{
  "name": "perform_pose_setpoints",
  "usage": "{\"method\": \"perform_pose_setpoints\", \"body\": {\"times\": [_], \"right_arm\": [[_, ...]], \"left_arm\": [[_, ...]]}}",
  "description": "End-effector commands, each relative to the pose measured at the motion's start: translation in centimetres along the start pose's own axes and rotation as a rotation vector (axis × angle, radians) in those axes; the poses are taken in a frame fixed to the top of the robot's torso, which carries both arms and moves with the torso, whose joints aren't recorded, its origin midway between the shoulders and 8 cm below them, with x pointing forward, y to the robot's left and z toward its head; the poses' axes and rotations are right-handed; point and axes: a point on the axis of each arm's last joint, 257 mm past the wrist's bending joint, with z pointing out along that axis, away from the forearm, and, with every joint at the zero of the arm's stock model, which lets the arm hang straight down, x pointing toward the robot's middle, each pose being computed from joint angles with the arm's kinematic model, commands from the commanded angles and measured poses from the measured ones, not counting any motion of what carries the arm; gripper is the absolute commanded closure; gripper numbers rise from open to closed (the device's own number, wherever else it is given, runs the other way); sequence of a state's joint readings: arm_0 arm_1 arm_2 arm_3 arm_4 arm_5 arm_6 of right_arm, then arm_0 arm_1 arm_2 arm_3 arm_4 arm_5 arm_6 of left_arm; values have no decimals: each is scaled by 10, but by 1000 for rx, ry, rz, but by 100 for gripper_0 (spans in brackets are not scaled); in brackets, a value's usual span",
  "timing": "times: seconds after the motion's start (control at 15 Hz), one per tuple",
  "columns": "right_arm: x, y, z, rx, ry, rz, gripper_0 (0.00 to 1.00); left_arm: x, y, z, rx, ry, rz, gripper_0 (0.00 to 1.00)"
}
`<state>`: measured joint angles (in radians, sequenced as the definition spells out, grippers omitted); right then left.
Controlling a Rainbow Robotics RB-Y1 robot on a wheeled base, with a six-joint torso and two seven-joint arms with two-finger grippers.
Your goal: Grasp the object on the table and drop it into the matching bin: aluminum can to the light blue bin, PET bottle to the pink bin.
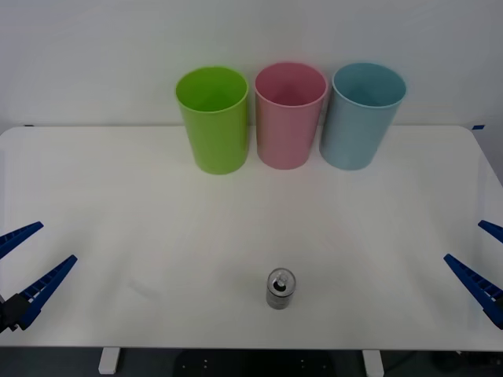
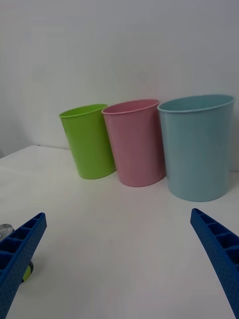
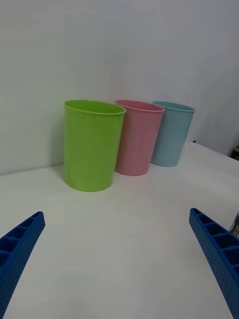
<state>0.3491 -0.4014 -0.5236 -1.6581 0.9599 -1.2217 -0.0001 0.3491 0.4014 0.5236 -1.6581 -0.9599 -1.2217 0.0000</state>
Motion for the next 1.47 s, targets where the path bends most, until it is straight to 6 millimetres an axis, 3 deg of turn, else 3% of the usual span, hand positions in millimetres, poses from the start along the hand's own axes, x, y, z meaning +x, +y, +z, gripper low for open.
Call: {"method": "perform_pose_setpoints", "body": {"times": [0.07, 0.4, 0.73, 1.47], "right_arm": [[0, 0, 0, 0, 0, 0, 0], [5, 8, 5, -10, -8, 23, 0], [24, 32, 22, -98, 43, 18, 0], [80, 88, 49, -277, 162, -156, 0]], "left_arm": [[0, 0, 0, 0, 0, 0, 0], [0, 0, 0, 0, 0, 0, 0], [0, 0, 0, 0, 0, 0, 0], [0, 0, 0, 0, 0, 0, 0]]}}
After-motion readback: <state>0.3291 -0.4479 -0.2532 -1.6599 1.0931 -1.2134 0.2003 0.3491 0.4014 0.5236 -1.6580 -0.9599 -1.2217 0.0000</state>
